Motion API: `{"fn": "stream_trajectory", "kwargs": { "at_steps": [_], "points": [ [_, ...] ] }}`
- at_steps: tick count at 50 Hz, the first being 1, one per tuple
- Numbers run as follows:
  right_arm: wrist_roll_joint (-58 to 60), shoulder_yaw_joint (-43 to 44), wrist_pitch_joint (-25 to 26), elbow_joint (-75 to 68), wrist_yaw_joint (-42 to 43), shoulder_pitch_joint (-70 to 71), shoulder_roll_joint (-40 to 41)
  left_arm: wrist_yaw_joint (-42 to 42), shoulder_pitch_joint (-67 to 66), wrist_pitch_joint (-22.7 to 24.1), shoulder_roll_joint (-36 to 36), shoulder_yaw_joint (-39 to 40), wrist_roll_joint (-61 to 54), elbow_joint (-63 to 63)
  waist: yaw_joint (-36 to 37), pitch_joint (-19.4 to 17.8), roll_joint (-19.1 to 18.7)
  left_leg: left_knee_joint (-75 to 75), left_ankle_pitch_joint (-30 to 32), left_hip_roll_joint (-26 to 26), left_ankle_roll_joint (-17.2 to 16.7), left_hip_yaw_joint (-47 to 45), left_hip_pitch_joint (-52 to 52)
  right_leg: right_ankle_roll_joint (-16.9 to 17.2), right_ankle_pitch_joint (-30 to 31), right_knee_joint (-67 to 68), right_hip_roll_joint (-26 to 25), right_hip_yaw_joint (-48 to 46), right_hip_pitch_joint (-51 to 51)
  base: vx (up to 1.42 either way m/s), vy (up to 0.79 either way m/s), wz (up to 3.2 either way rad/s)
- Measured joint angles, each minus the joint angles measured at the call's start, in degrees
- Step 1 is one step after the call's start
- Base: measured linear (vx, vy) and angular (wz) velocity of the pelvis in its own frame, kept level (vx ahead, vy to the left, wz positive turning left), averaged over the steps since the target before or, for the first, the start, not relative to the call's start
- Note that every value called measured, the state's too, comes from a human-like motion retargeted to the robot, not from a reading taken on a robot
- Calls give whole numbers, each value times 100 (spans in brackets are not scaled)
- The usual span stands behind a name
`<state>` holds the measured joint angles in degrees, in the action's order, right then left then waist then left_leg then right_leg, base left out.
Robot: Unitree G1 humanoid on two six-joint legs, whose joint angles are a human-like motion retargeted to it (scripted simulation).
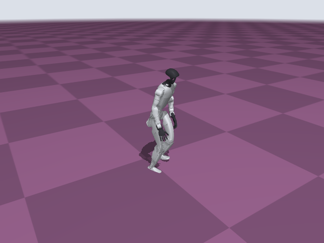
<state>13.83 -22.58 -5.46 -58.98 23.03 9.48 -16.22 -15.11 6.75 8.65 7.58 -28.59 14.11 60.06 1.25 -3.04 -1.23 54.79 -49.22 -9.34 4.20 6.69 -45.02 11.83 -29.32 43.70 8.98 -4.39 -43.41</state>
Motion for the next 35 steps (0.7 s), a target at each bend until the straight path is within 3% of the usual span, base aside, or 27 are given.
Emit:
{"fn": "stream_trajectory", "kwargs": {
  "at_steps": [22, 35],
  "points": [
    [-330, 157, 128, -338, -866, -337, 159, 678, 198, -179, 101, 193, -700, 630, -236, -48, 131, 381, -54, 213, 327, -196, 159, 317, 704, 682, 58, -333, 12, 0, 4, -16],
    [-647, 389, 106, -324, -1300, -522, 133, 1032, 62, -249, 94, 351, -964, 882, -484, 67, 121, 364, -78, 266, 440, -335, 468, 183, 2713, 1919, 734, -725, -235, 2, 3, -10]
  ]
}}
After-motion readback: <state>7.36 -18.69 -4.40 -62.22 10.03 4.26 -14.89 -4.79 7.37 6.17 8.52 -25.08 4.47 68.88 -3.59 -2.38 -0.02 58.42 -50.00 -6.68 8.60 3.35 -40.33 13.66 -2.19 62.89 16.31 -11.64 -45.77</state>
